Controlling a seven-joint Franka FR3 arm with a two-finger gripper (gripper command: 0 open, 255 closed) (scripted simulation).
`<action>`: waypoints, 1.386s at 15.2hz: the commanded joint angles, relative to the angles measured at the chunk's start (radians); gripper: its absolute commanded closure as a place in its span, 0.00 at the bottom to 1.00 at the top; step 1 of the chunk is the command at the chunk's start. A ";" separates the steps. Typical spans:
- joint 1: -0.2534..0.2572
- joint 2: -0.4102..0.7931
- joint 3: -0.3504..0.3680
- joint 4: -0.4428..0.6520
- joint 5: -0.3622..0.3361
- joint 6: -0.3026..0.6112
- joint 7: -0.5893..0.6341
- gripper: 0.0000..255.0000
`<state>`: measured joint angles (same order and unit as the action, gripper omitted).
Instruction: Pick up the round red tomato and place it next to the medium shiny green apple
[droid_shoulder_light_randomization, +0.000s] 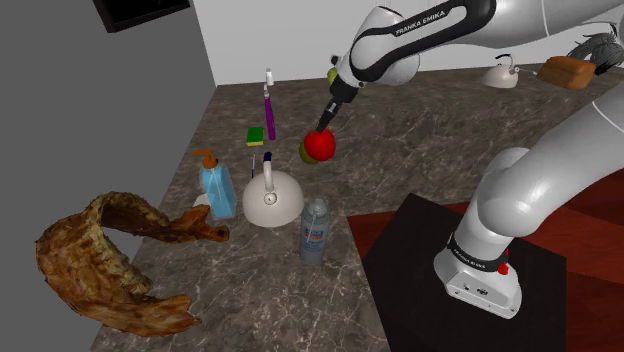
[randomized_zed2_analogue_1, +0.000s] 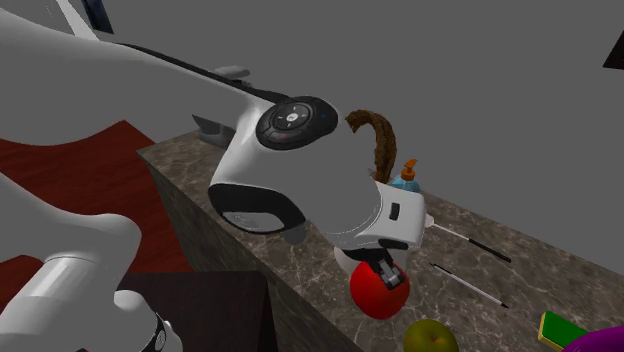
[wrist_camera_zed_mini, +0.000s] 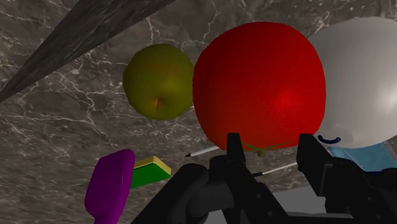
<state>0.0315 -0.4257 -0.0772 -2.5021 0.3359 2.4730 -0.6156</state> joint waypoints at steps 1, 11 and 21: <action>0.006 0.014 -0.004 -0.016 0.011 0.030 -0.014 1.00; 0.046 0.087 -0.028 -0.090 0.085 0.173 -0.093 1.00; 0.082 0.142 -0.050 -0.120 0.151 0.254 -0.157 1.00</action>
<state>0.1134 -0.2845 -0.1273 -2.6222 0.4861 2.7261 -0.7721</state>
